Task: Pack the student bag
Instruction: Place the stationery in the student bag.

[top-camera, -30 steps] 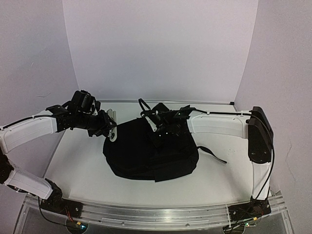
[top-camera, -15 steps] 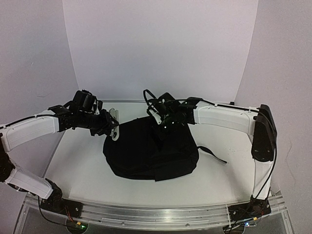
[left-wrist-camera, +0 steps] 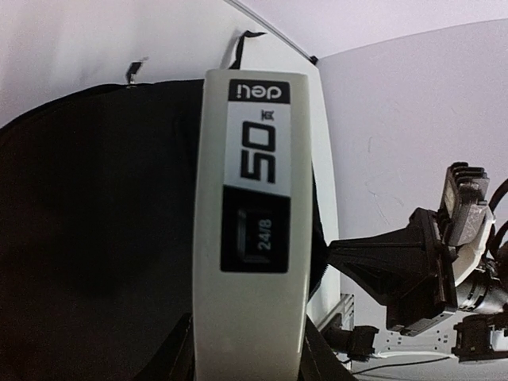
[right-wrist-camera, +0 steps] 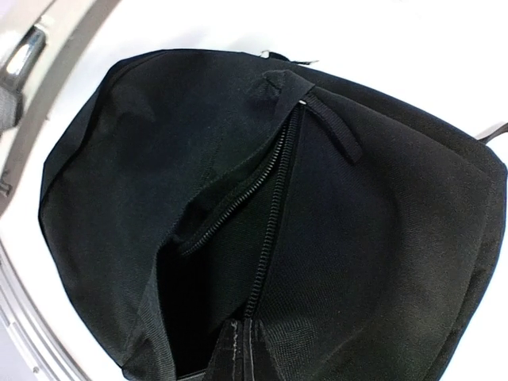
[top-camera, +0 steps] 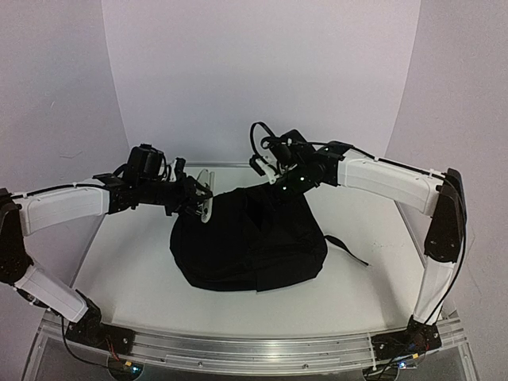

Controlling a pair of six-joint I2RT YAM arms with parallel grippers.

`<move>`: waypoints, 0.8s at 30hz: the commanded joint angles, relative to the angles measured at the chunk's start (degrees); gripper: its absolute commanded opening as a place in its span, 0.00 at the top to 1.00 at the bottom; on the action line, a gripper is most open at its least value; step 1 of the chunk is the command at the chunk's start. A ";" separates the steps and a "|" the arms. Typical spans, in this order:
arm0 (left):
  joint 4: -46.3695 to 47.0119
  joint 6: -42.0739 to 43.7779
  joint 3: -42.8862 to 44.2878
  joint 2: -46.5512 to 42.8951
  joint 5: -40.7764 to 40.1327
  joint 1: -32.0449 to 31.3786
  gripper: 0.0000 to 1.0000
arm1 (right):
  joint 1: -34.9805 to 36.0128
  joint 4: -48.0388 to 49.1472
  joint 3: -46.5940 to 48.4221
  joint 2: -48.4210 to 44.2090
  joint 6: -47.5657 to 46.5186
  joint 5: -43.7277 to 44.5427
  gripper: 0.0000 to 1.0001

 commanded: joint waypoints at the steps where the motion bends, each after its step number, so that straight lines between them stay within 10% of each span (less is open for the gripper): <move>1: 14.16 -0.77 1.45 2.83 8.77 -0.74 1.00 | -0.28 1.30 2.56 -3.77 -0.38 -1.57 1.00; 24: 32.69 -8.97 0.31 18.61 21.26 -9.25 1.00 | -1.18 1.48 2.09 -5.38 0.24 2.85 1.00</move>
